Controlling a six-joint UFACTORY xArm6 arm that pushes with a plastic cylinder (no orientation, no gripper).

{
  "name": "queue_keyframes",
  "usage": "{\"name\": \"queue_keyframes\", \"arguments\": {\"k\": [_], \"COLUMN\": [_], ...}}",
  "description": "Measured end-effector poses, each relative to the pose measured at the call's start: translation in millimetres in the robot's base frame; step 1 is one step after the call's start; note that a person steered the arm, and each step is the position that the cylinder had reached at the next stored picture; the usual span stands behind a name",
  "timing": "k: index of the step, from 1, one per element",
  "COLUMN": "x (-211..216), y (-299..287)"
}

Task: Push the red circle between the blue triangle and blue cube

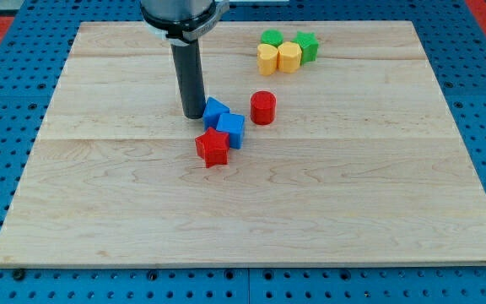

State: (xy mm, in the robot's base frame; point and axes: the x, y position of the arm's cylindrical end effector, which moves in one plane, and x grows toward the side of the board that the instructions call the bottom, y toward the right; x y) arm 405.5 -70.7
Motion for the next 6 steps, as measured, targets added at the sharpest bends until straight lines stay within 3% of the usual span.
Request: {"name": "queue_keyframes", "arguments": {"k": [1, 2, 3, 4, 6], "x": [36.6, 8.4, -46.5, -52.8, -29.4], "y": [4.8, -46.4, 8.1, 87.8, 123.2]}}
